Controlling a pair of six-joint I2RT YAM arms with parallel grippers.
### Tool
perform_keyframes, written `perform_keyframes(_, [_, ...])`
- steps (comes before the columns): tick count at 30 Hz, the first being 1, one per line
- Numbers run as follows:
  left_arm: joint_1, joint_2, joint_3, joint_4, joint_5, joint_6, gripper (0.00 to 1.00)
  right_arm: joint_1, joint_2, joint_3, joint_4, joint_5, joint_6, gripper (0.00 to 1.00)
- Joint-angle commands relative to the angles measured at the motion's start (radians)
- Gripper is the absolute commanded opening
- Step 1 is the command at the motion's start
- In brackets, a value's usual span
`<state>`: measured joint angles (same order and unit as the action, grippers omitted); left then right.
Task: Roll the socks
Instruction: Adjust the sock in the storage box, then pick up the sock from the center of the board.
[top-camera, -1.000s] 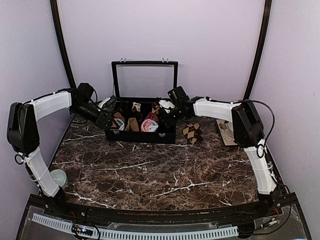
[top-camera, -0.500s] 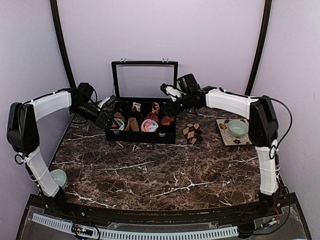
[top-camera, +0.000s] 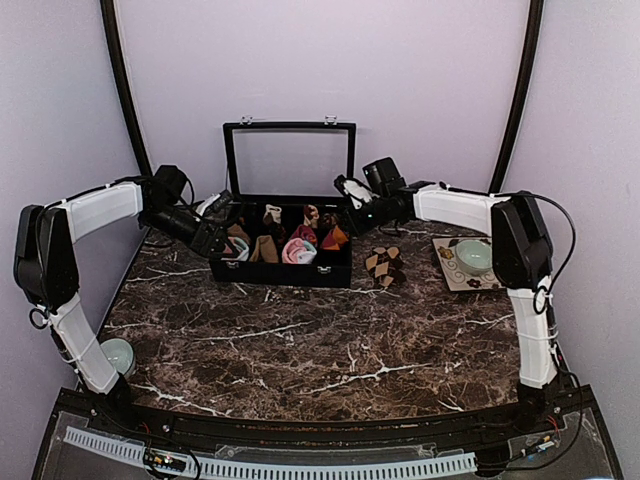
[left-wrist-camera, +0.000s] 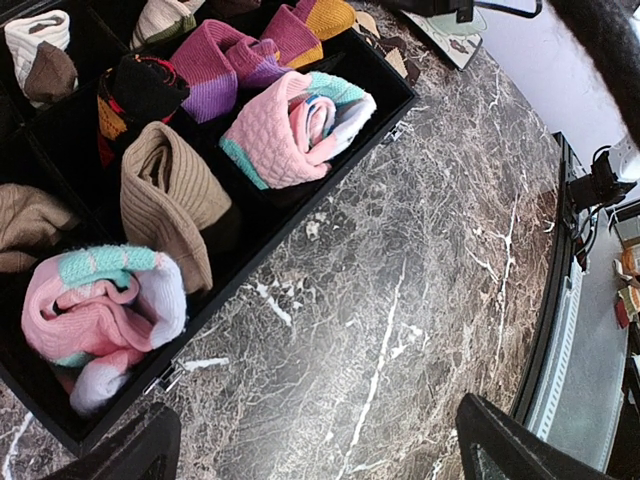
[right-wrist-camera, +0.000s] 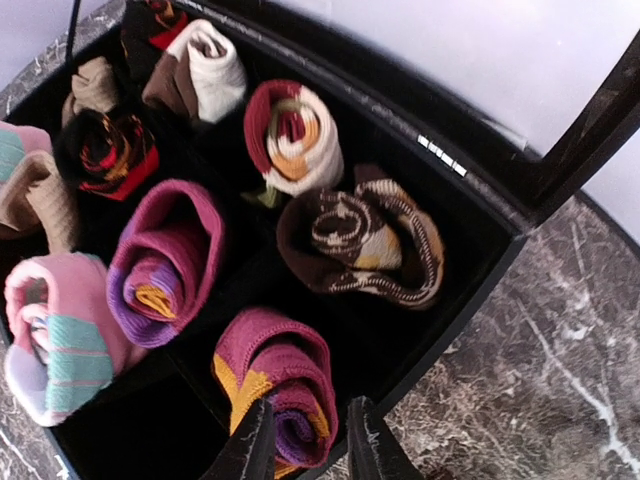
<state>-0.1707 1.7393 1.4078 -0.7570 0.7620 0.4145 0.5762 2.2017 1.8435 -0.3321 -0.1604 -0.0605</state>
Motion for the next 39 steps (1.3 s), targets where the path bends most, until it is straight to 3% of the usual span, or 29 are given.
perform_keyframes(1, [0.01, -0.04, 0.031, -0.02, 0.005, 0.005, 0.99, 0.005, 0.046, -0.017, 0.029, 0.003, 0.017, 0.25])
perform_keyframes(5, [0.01, -0.041, 0.034, -0.019, 0.006, 0.003, 0.99, 0.005, 0.074, 0.004, 0.006, 0.013, 0.016, 0.27])
perform_keyframes(7, [0.012, -0.043, 0.035, -0.019, 0.001, 0.002, 0.99, 0.006, 0.058, 0.008, 0.011, 0.01, 0.019, 0.36])
perform_keyframes(9, [0.011, -0.044, 0.036, -0.02, -0.005, 0.003, 0.99, 0.005, 0.007, -0.017, 0.05, 0.022, 0.027, 0.55])
perform_keyframes(11, [0.014, -0.05, 0.036, -0.02, -0.011, 0.005, 0.99, 0.002, -0.061, -0.063, 0.102, 0.053, 0.043, 0.96])
perform_keyframes(12, [0.014, -0.052, 0.037, -0.019, -0.012, 0.007, 0.99, -0.003, -0.096, -0.09, 0.131, 0.061, 0.055, 0.99])
perform_keyframes(15, [0.016, -0.058, 0.041, -0.018, -0.013, -0.001, 0.99, -0.04, -0.227, -0.242, 0.283, 0.084, 0.182, 1.0])
perform_keyframes(18, [0.023, -0.069, 0.051, -0.008, -0.074, -0.02, 0.99, -0.126, -0.362, -0.519, 0.51, 0.105, 0.464, 1.0])
perform_keyframes(22, [0.053, -0.12, 0.04, 0.04, -0.143, -0.04, 0.99, -0.292, -0.45, -0.837, 0.891, -0.224, 0.734, 1.0])
perform_keyframes(24, [0.067, -0.157, 0.013, 0.088, -0.207, -0.056, 0.99, -0.301, -0.466, -0.868, 0.843, -0.263, 0.683, 1.0])
perform_keyframes(26, [0.076, -0.197, -0.022, 0.142, -0.31, -0.08, 0.99, -0.272, -0.475, -0.853, 0.676, -0.182, 0.588, 1.0])
perform_keyframes(29, [0.091, -0.263, -0.116, 0.244, -0.455, -0.099, 0.99, -0.238, -0.447, -0.875, 0.598, -0.156, 0.552, 0.96])
perform_keyframes(39, [0.098, -0.302, -0.14, 0.15, -0.284, -0.04, 0.99, -0.18, -0.275, -0.813, 0.506, -0.19, 0.543, 0.55])
